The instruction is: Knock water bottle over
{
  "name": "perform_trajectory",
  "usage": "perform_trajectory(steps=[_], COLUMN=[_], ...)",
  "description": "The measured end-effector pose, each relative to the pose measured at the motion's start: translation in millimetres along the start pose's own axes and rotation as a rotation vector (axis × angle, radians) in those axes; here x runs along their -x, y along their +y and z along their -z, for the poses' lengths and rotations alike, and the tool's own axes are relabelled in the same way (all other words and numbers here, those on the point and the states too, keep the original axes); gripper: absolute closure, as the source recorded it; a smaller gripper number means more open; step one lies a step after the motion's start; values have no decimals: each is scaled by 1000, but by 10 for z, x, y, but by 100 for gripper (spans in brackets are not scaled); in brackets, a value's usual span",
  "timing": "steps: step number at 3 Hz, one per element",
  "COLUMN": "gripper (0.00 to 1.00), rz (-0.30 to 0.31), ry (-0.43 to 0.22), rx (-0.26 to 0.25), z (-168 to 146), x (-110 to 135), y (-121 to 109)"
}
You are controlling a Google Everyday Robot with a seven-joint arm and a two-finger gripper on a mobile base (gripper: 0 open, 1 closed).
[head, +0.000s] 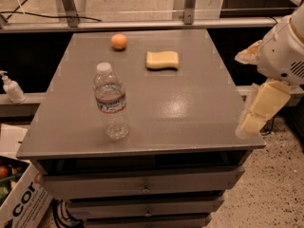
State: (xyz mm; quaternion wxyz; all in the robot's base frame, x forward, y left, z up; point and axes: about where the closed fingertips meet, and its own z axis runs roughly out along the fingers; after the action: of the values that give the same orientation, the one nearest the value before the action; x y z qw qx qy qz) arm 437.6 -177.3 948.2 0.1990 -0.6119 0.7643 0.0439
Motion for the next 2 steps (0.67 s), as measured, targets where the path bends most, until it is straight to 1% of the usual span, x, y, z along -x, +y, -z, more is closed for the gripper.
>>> perform_trajectory(steps=[1, 2], gripper=[0, 0], rz=[16, 23], ry=[-113, -213], rx=[47, 92], z=[-261, -521], x=[297, 573], y=[91, 98])
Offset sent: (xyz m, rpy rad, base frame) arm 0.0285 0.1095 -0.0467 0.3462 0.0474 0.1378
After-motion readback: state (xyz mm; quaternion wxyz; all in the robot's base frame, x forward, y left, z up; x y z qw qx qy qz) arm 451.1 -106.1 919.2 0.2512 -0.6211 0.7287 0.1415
